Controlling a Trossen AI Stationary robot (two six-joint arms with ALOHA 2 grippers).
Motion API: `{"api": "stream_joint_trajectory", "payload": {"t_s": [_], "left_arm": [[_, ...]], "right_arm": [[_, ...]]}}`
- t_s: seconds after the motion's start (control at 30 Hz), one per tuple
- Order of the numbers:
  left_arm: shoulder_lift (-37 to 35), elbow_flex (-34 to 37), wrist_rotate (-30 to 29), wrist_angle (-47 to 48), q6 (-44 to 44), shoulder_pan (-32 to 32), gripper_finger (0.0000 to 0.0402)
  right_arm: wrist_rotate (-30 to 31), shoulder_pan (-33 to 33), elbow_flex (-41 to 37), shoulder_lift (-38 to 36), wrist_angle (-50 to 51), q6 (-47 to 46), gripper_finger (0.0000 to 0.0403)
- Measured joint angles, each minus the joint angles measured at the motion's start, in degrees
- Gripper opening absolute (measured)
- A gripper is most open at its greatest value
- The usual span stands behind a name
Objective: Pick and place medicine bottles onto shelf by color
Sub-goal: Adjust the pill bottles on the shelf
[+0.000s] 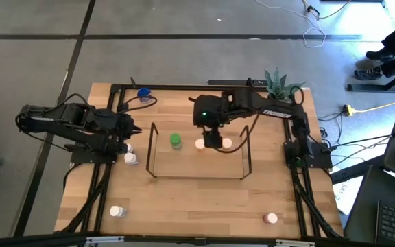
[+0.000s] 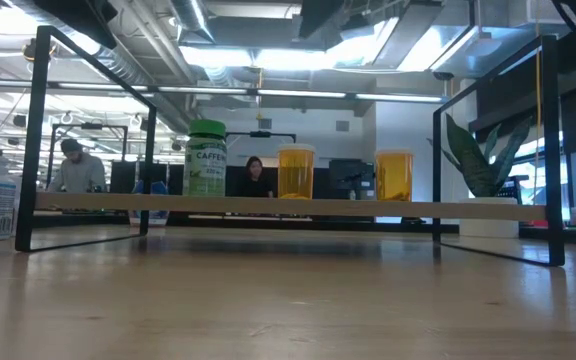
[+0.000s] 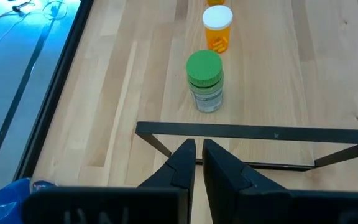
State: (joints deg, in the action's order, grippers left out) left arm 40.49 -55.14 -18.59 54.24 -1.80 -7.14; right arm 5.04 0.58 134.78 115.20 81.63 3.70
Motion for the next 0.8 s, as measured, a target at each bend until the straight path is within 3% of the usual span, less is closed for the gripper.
{"api": "stream_joint_trajectory", "payload": {"t_s": [0.13, 0.43, 0.63, 0.8], "left_arm": [[0.00, 0.00, -0.33, 0.30, -4.38, -0.01, 0.0025], [-0.09, -0.21, -10.85, 0.33, -11.54, 1.91, 0.0025], [1.27, -4.96, -8.10, 0.67, -12.57, 8.38, 0.0025], [4.00, -11.00, -5.69, 0.68, -10.63, 12.65, 0.0025]], "right_arm": [[-0.07, 0.65, -0.65, -2.94, 0.41, -0.13, 0.0278], [0.02, 1.55, -1.22, -7.44, -1.26, -0.47, 0.0278], [-0.11, 1.70, -1.82, -7.59, -3.49, 0.50, 0.0278], [-0.11, 1.93, -7.92, -9.98, -7.18, -0.34, 0.0278]]}}
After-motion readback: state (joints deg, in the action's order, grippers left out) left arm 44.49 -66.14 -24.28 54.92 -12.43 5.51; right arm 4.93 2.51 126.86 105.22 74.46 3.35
